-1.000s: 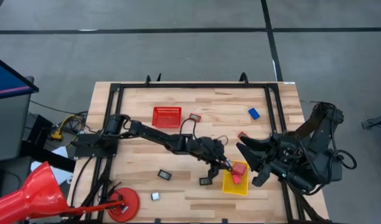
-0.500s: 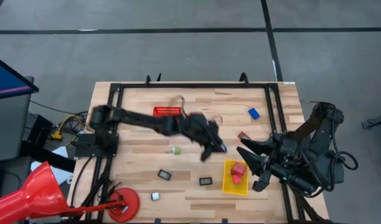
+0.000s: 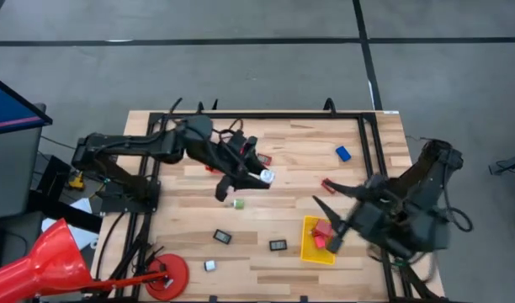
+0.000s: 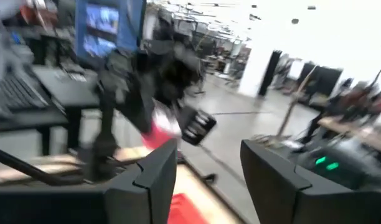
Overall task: Pick & Place Office items
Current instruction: Put the pink charger adapter into the yellow basket
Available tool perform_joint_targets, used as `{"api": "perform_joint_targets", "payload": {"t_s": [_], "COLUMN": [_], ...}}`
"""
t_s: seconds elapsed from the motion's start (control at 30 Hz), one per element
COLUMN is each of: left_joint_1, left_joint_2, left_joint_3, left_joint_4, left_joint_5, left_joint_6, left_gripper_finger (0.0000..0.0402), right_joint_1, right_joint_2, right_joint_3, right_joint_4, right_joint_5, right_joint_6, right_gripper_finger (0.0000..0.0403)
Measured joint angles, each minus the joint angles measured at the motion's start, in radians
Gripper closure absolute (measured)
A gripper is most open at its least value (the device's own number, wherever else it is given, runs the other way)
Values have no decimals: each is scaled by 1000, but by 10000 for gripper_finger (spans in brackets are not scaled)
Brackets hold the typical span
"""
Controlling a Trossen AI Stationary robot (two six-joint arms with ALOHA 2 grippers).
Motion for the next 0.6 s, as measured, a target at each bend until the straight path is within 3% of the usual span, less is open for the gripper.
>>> {"api": "perform_joint_targets", "payload": {"t_s": [0.23,0.6], "left_joint_1": [16,25], "left_joint_2": [7,79], "left_joint_3": [-3,-2], "left_joint_4": [142,271], "left_joint_5": [-20,-13], "left_joint_6": [-119,-300], "left_gripper_finger": [263,263], "right_joint_1": [-54,-58], "right_joint_2": [43,56], "right_joint_3": [-1,0], "right_joint_4": [9,64], "right_joint_5": [-26,-61], "right_joint_6": [-122,-125], "right_gripper_finger": [178,129]}}
